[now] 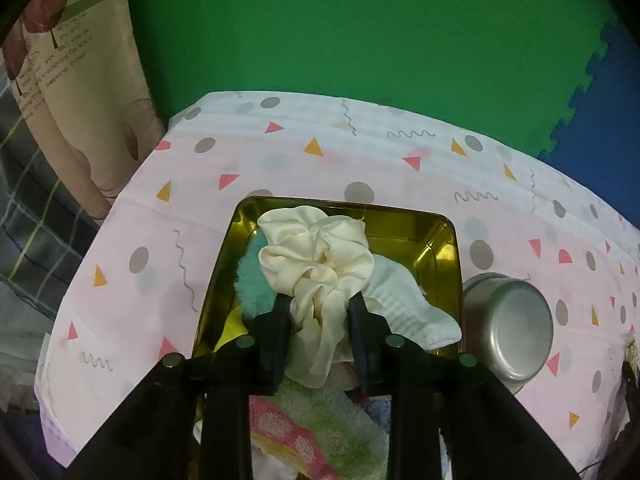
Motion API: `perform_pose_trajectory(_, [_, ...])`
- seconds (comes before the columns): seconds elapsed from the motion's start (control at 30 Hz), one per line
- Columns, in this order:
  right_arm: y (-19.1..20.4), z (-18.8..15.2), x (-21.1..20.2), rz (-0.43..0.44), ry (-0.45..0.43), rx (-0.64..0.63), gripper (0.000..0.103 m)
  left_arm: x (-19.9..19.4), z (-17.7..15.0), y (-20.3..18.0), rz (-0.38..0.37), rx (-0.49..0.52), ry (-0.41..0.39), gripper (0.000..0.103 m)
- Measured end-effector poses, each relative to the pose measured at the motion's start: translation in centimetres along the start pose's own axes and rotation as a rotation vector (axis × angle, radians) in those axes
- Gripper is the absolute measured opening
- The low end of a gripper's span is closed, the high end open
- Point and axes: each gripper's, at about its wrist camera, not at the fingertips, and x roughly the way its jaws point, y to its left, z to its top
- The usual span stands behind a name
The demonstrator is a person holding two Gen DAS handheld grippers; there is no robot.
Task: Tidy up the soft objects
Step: 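Release the scrunchie into the tin and withdraw the left tool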
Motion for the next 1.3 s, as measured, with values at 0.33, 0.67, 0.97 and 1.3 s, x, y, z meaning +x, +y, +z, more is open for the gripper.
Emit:
perform_pose_trajectory(0.33, [0.0,0.0,-0.1,-0.003,0.000,-0.003,0.033,-0.8,0.1,0.2,0.017,-0.002,-0.021,0.050])
perform_pose_trajectory(0.67, [0.1,0.0,-0.1,-0.004,-0.001,-0.003,0.033,-2.4,0.0,0.8,0.004,-0.007,-0.043,0.056])
perform_pose_trajectory(0.97, [0.3,0.0,-0.1,-0.004,-0.001,-0.003,0.033,-5.0,-0.6,0.9,0.011,-0.013,-0.089,0.057])
perform_pose_trajectory(1.3, [0.1,0.0,-0.1,-0.001,0.000,-0.001,0.033,-9.8,-5.8,1.1,0.109,-0.004,-0.199,0.065])
